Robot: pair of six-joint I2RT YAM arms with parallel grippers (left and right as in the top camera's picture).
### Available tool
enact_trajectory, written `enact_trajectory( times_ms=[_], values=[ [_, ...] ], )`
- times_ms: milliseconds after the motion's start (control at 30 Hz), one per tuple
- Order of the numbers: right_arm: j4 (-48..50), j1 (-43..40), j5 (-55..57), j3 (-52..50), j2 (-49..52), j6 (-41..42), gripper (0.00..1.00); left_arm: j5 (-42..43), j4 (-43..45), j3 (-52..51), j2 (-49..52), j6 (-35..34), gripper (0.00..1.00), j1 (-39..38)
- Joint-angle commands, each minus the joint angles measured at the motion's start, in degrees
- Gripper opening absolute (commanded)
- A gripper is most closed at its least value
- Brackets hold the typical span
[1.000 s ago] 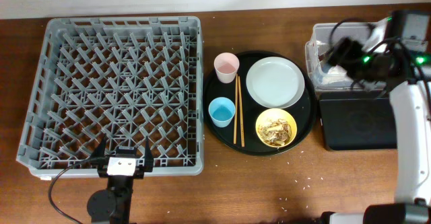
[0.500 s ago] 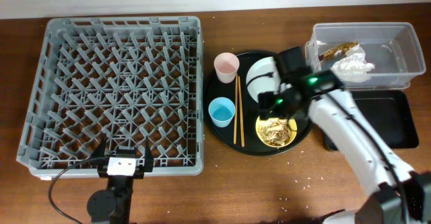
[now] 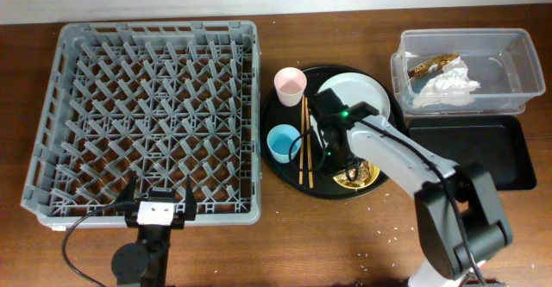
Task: Sort waste into correct bins and load items into the dishwasher rack
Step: 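Grasp the rim of the yellow bowl with the right gripper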
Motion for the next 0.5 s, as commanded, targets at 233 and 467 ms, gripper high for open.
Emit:
enact_trajectory(
  times_ms=[233,467],
  values=[
    [-0.33,0.22,1.22,0.35,1.84,-0.66,0.04,0.44,-0.02,-0.33,-0.35,0.24,0.99,0.33],
    [-8.37,0.13,1.22,7.02,-1.36,1.05,0.04,0.44,-0.02,-0.33,-0.33,0.24,0.99,0.33]
  ],
)
